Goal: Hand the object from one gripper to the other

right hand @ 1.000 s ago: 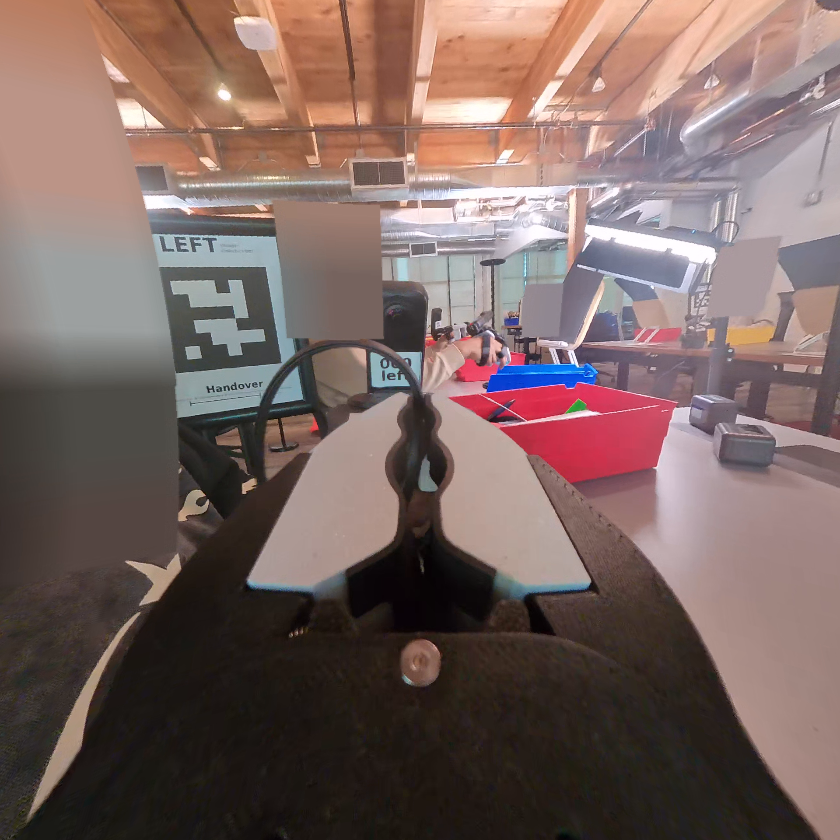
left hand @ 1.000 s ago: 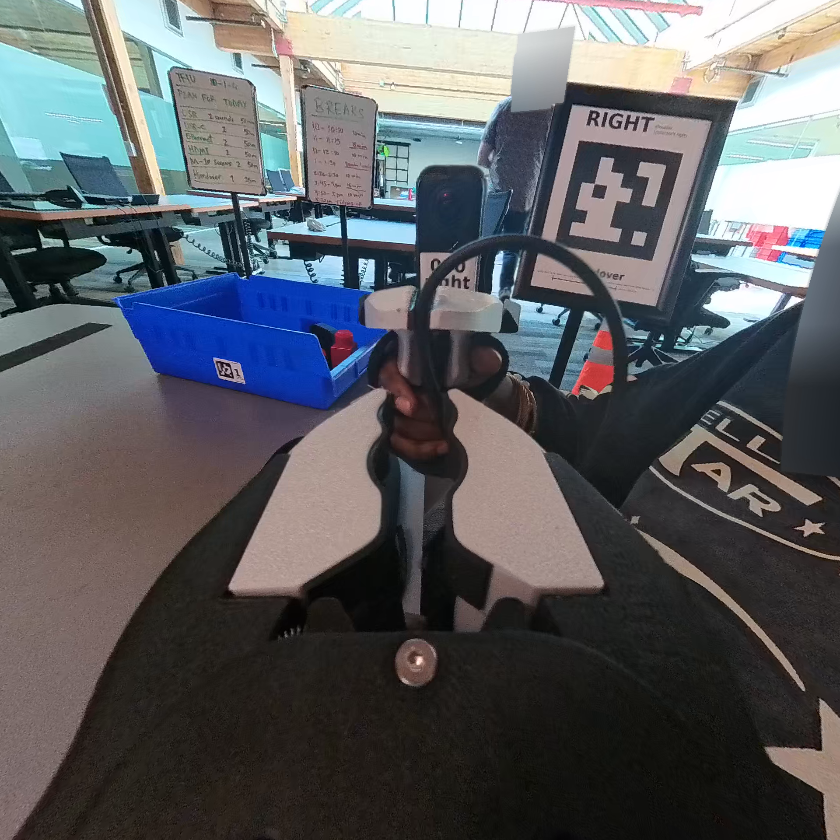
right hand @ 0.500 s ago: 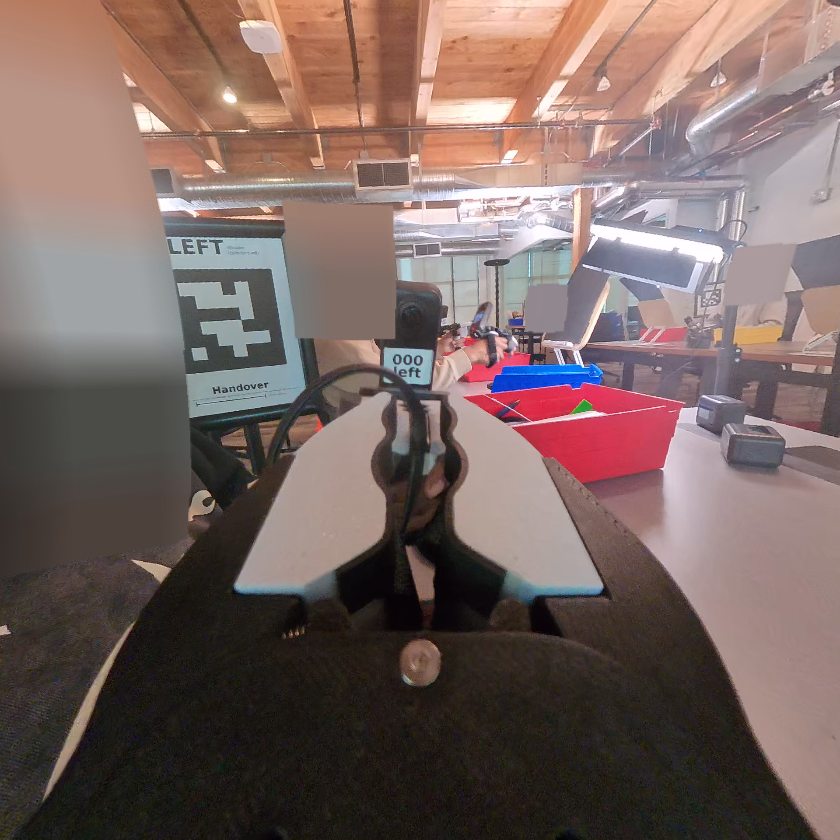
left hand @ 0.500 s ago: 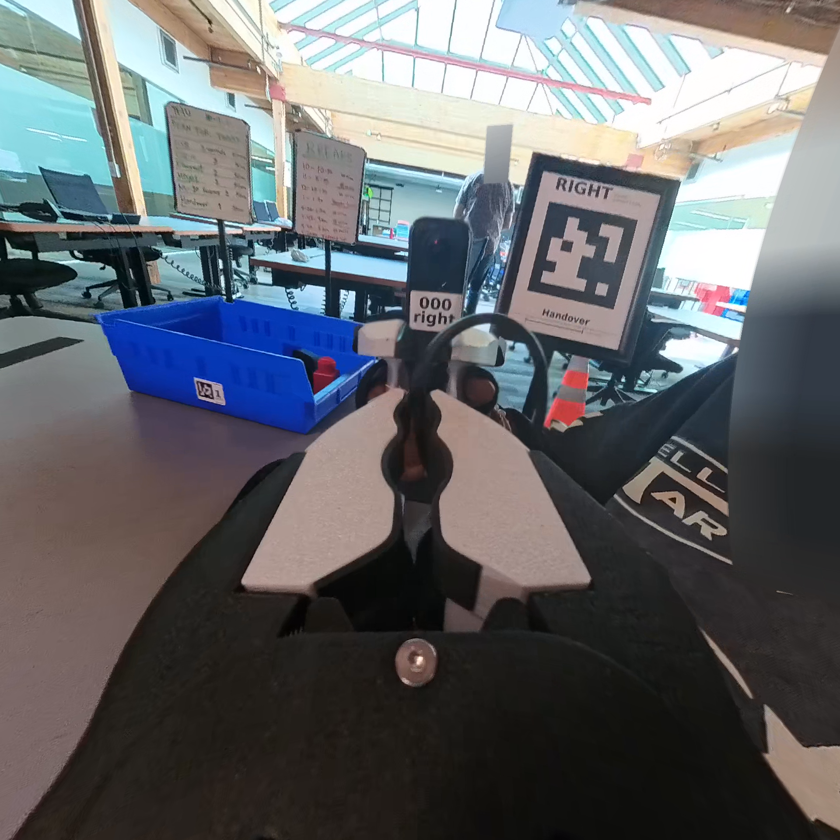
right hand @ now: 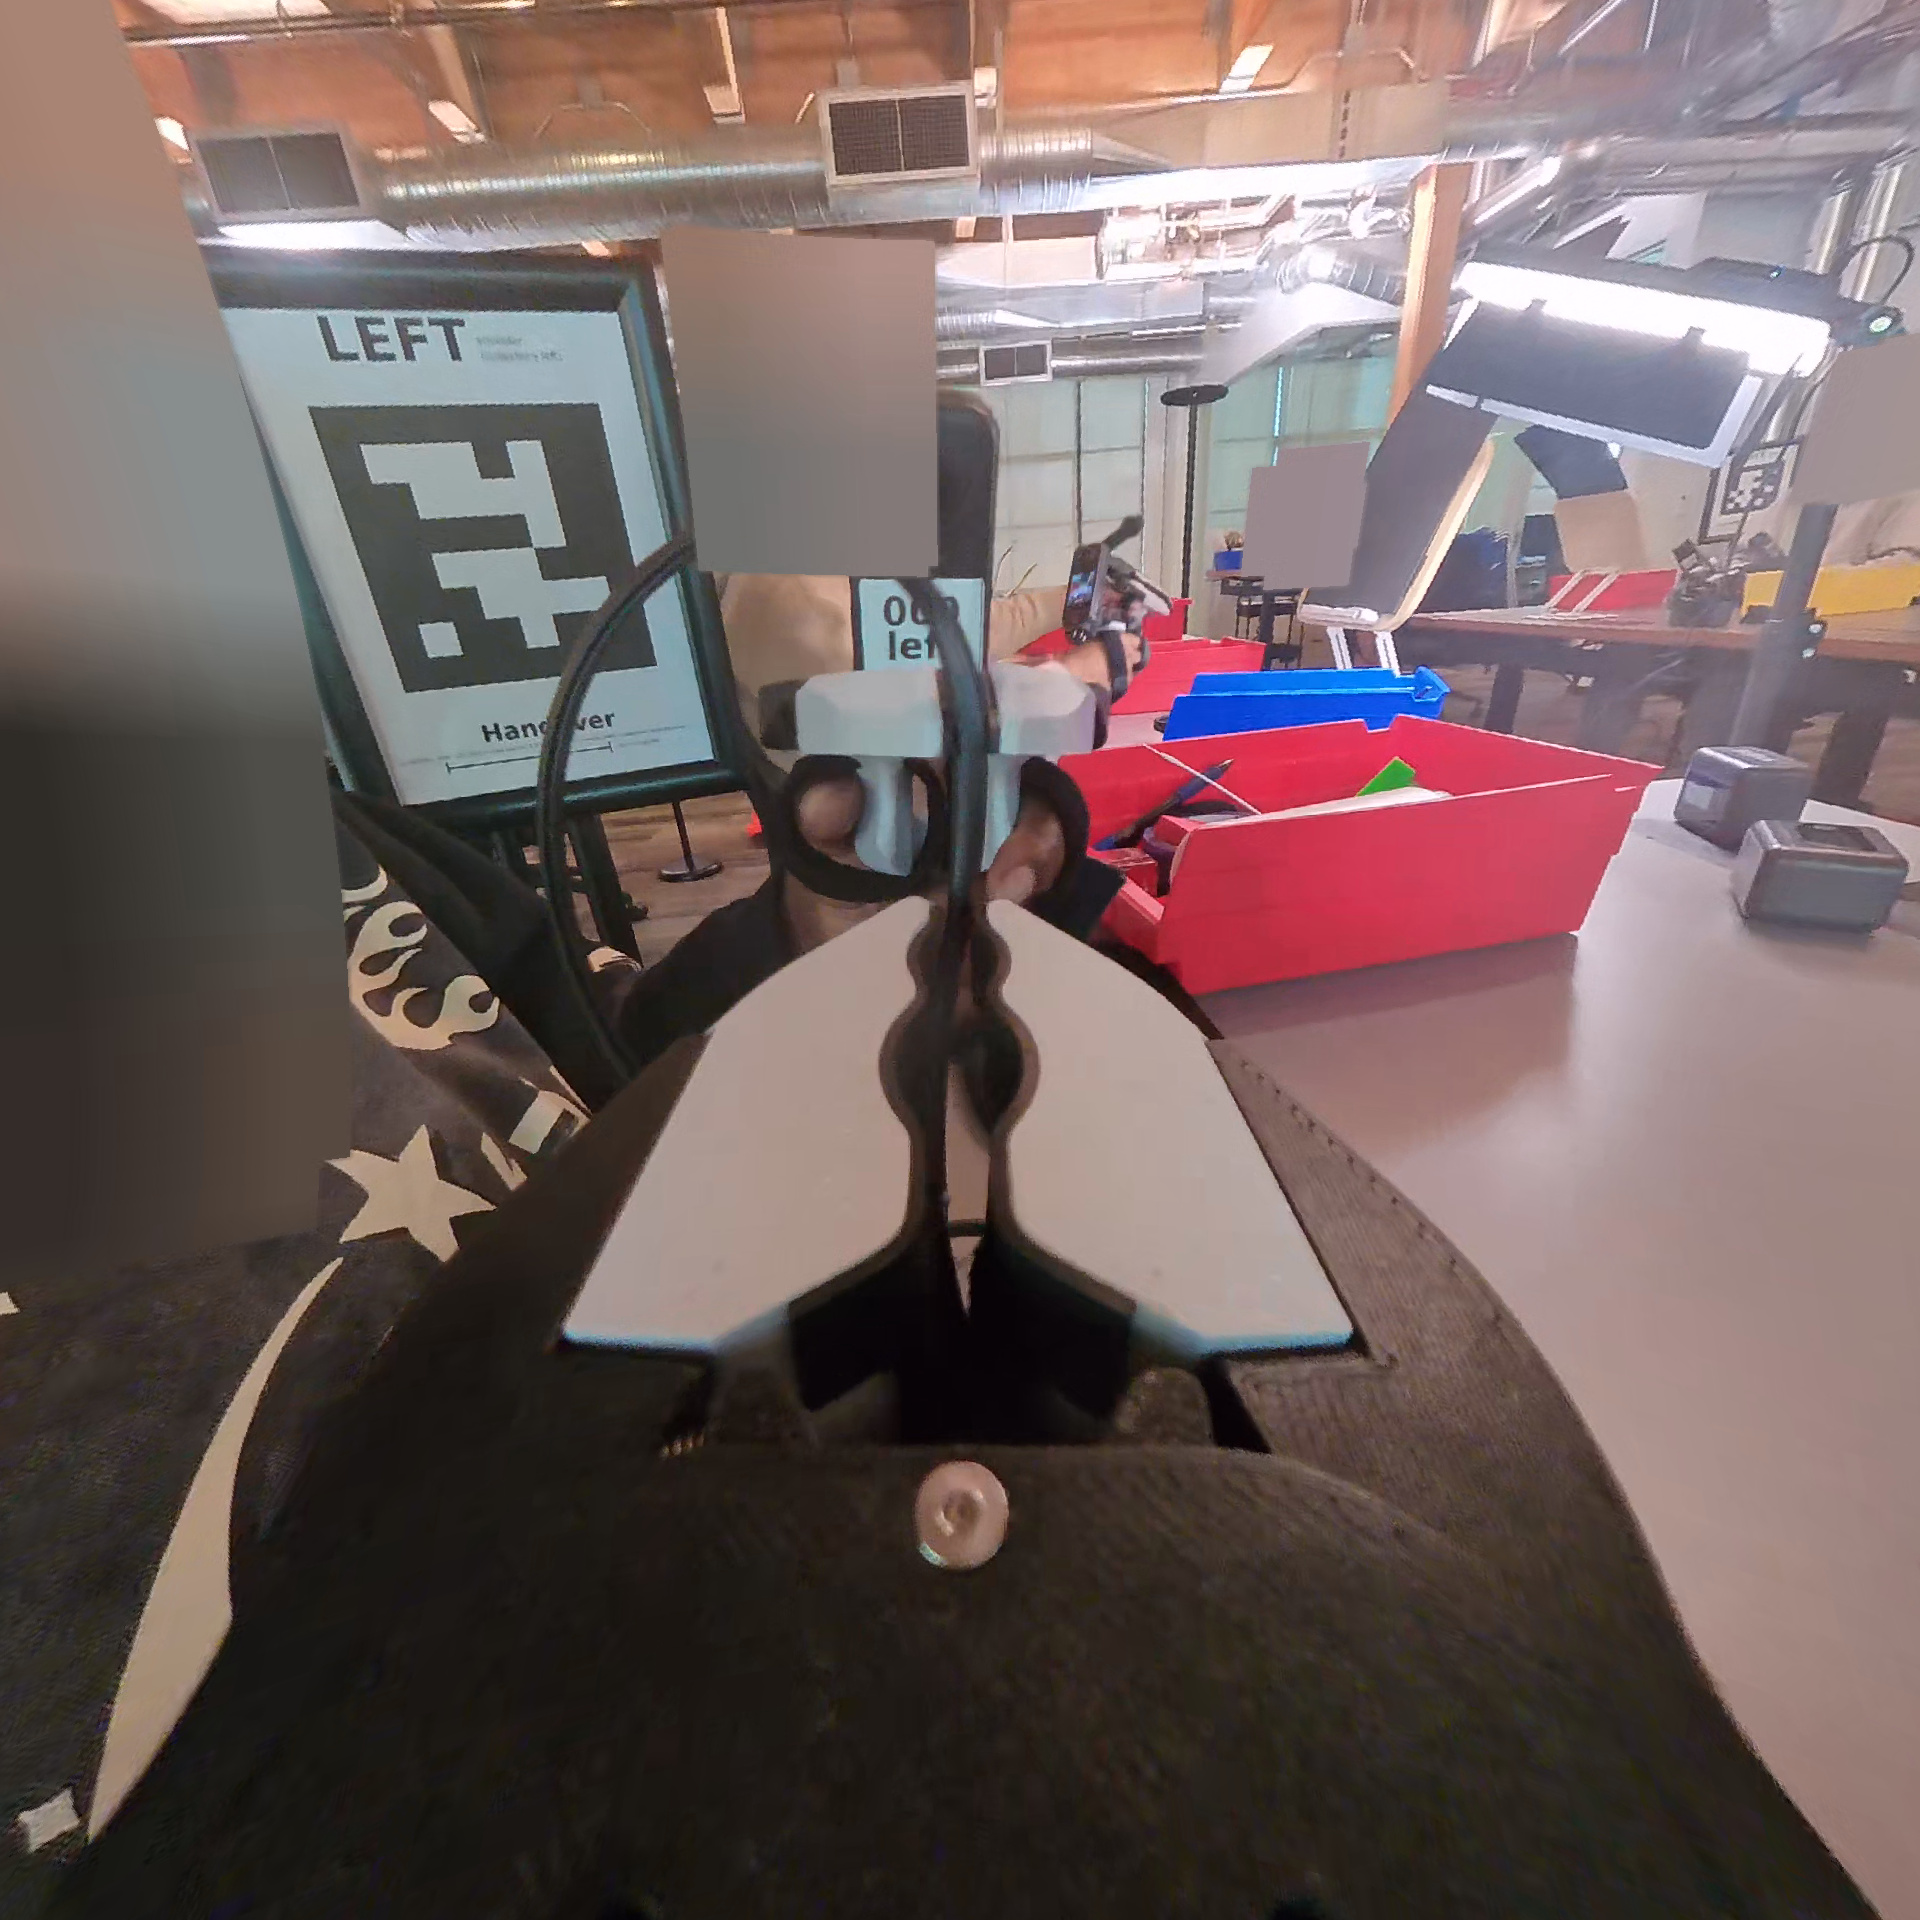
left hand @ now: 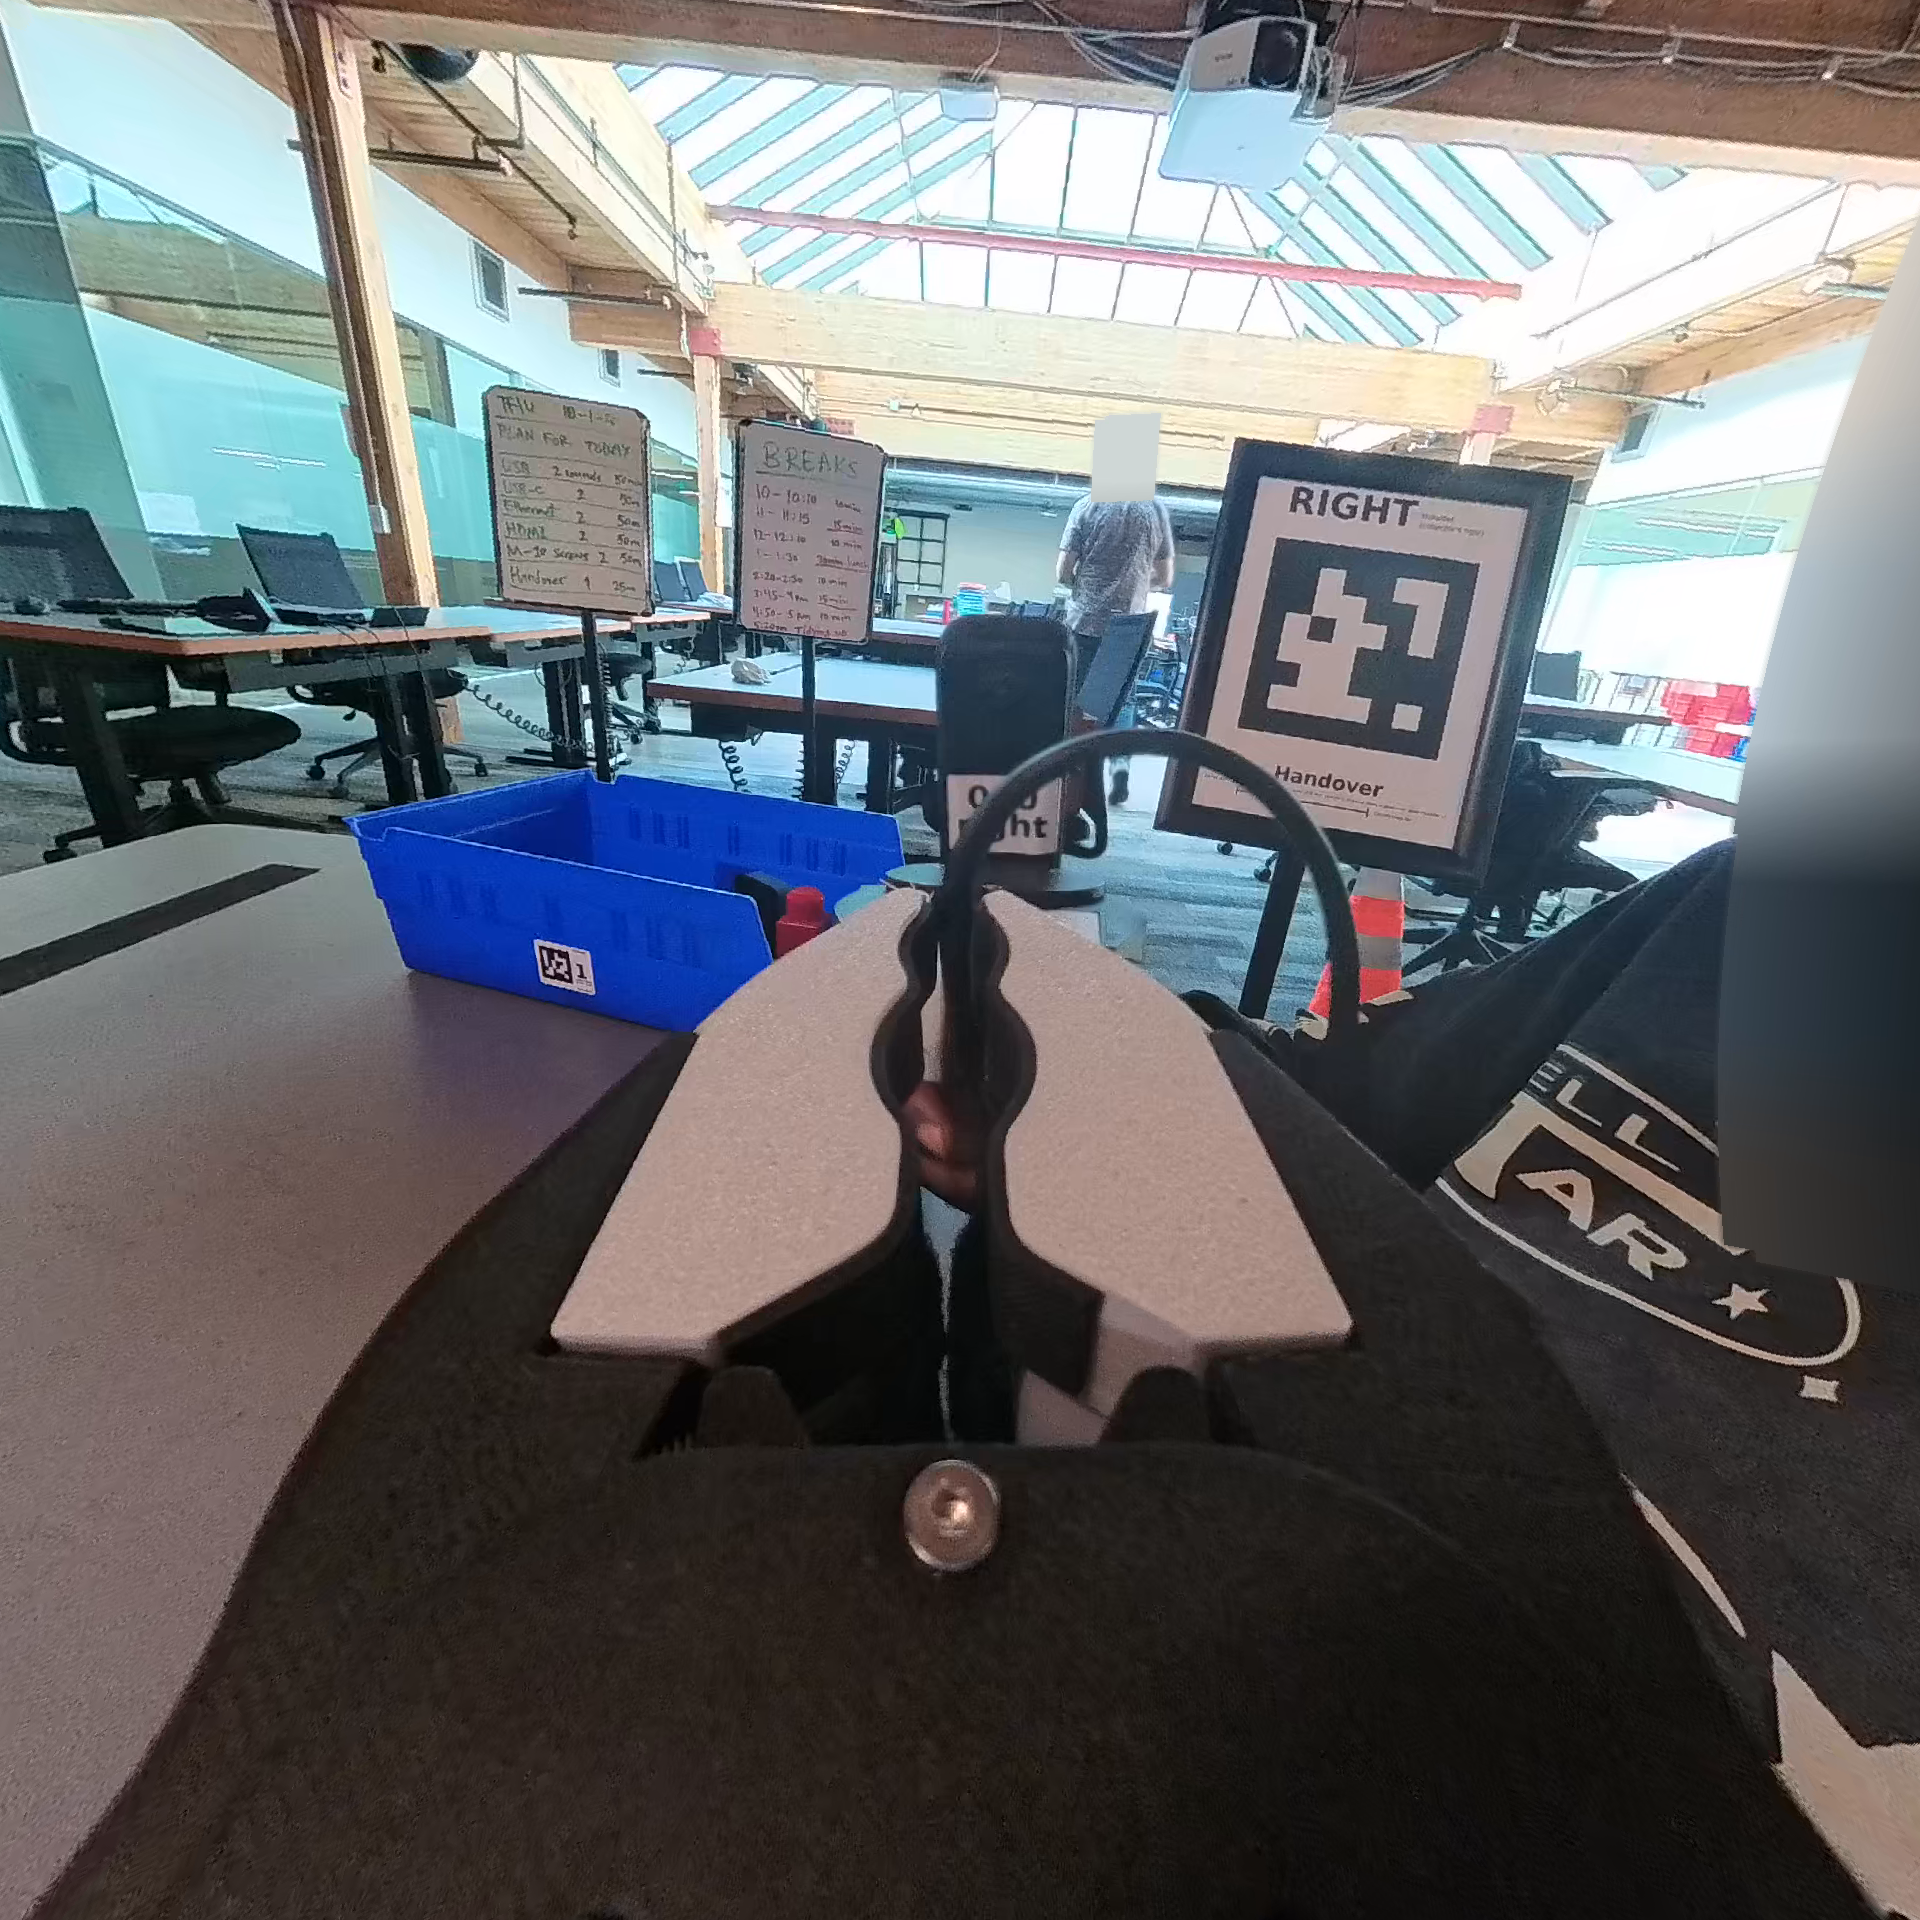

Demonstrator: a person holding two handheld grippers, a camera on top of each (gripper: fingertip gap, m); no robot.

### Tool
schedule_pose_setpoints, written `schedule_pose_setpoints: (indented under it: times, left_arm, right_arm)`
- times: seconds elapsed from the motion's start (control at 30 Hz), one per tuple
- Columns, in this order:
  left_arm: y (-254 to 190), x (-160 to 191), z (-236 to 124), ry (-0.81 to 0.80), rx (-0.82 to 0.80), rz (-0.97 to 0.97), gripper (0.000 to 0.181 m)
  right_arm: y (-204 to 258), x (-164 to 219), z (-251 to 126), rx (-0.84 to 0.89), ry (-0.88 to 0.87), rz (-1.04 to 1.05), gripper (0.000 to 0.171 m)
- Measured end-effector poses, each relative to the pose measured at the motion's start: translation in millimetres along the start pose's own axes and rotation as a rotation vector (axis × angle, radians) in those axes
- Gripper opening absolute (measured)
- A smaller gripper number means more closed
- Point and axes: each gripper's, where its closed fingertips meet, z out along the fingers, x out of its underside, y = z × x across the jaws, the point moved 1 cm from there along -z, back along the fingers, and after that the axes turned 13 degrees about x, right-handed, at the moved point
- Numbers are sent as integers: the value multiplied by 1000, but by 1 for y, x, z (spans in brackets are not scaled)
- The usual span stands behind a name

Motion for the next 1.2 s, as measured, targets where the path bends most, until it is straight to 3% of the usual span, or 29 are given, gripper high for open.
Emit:
schedule_pose_setpoints:
  times: [0.33, 0.53, 0.83, 1.03, 1.2]
  left_arm:
    - [2, 30, 11, 131, 40, -69, 23]
    - [-1, 40, 22, 130, 64, -82, 11]
    - [-2, 22, 11, 83, 63, -52, 5]
    - [-3, 5, 0, 30, 50, -34, 5]
    - [-5, 5, 1, 29, 57, -30, 6]
  right_arm:
    - [-4, -24, -9, 20, -127, 31, 4]
    - [2, -26, -9, 10, -141, 27, 4]
    - [-6, -32, -12, 37, -182, 55, 15]
    - [-2, -2, 0, -1, -37, 35, 20]
    - [4, 1, 3, -20, -28, -1, 6]
